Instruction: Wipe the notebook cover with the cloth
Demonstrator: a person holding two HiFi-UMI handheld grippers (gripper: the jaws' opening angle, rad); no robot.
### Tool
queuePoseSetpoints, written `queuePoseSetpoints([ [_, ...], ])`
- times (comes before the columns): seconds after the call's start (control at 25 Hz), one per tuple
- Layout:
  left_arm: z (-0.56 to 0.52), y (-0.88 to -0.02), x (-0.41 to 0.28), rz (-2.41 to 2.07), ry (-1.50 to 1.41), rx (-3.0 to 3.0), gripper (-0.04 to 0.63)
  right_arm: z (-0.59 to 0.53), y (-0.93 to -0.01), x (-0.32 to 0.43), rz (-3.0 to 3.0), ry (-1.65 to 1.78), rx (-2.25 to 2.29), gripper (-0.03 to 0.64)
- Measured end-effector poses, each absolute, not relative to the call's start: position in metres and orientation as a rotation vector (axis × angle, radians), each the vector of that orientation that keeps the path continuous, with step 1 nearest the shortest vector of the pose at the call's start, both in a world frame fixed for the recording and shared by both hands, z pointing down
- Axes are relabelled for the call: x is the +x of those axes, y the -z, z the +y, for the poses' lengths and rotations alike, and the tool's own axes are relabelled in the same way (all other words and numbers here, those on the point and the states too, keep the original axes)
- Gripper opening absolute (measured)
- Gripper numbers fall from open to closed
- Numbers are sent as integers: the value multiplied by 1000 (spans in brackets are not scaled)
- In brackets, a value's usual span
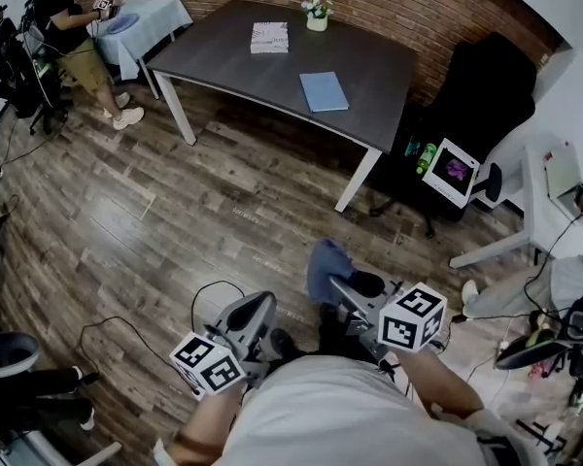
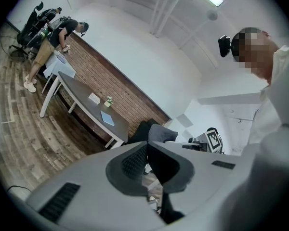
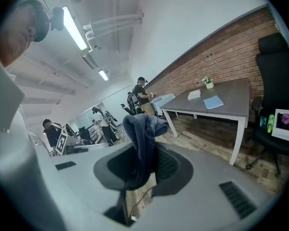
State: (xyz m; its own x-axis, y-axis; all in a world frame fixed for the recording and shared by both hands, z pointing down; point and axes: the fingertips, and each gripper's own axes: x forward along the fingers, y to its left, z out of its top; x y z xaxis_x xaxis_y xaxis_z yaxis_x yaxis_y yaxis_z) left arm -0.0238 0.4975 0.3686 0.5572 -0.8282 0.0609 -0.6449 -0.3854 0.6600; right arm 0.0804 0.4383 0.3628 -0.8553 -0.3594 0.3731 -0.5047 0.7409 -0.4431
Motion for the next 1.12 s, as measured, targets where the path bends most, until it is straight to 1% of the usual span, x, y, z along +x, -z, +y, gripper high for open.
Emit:
queuePoseSetpoints([
  [0.4, 443, -377, -22, -1194, 360, 2140, 9, 378, -379, 81, -2670, -830, 662, 89],
  [0.6, 394, -372, -13, -1210, 349, 2158, 9, 324, -373, 86, -2702, -817, 644, 89],
  [1.12, 266, -367, 30, -1293, 356, 2114, 9, 180, -369, 127, -2676, -780, 557, 89],
])
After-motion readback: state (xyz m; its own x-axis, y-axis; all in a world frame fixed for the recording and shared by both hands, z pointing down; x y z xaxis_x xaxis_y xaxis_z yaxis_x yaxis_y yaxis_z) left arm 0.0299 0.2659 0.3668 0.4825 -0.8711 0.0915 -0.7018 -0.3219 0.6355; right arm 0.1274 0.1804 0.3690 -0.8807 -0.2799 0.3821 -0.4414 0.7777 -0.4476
